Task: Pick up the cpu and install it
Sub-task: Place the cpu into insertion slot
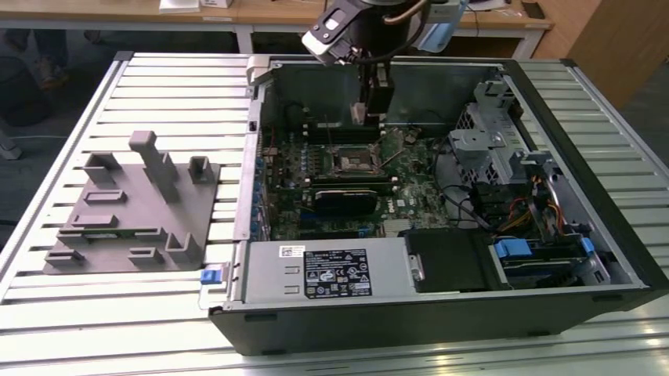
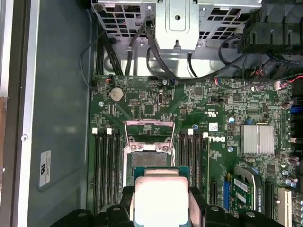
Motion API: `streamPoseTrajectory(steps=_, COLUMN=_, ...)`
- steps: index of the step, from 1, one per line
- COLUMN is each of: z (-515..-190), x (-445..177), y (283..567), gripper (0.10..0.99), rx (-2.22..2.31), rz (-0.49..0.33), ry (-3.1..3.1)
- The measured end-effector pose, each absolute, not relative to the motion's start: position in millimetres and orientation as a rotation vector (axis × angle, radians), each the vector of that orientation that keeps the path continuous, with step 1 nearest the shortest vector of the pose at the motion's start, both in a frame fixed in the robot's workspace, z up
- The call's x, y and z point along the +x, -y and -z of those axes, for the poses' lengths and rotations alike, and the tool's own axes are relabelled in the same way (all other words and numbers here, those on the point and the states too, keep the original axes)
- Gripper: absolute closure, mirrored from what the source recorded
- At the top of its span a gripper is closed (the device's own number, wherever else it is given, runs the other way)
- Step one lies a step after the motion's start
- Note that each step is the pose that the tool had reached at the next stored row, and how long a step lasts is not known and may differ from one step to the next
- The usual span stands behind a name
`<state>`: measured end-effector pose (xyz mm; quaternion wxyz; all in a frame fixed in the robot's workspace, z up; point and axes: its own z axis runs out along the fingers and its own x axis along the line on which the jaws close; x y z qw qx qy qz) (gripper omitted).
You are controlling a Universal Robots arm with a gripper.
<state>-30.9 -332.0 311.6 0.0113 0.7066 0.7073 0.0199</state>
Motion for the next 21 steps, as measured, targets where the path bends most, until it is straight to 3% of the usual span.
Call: streamPoseTrajectory(steps=21, z=-302.9, x=-30.8, y=332.0, gripper=0.545, rx=2.204, rz=-0.063, ry=-2.207)
